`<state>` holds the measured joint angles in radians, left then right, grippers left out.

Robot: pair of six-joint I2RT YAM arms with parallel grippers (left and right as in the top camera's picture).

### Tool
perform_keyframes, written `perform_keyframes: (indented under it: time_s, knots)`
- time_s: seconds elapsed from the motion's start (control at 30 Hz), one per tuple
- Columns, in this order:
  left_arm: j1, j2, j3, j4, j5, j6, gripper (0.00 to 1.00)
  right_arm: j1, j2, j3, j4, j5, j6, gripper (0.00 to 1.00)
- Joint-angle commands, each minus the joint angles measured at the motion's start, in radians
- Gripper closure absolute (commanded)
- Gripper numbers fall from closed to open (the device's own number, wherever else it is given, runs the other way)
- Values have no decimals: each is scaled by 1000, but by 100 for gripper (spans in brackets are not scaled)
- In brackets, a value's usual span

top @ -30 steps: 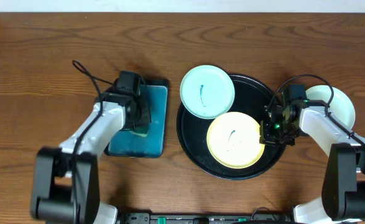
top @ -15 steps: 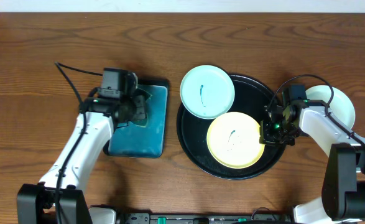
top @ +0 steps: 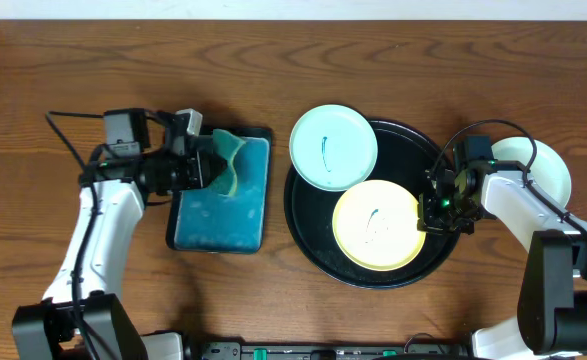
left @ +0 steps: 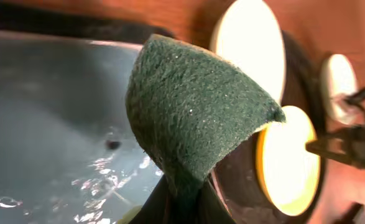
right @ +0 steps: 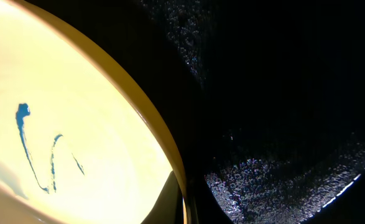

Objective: Clean dirty plates on tray and stack at the side

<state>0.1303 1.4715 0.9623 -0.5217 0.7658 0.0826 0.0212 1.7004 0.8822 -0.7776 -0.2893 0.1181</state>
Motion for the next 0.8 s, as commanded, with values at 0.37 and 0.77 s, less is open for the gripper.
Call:
perform_keyframes:
  time_s: [0.37,0.77]
  knots:
    - [76,-11,6,4,196,93,93,20,30,-24,-4,46,8,99]
    - [76,-11,6,4,196,93,92,20,30,-24,-4,46,8,99]
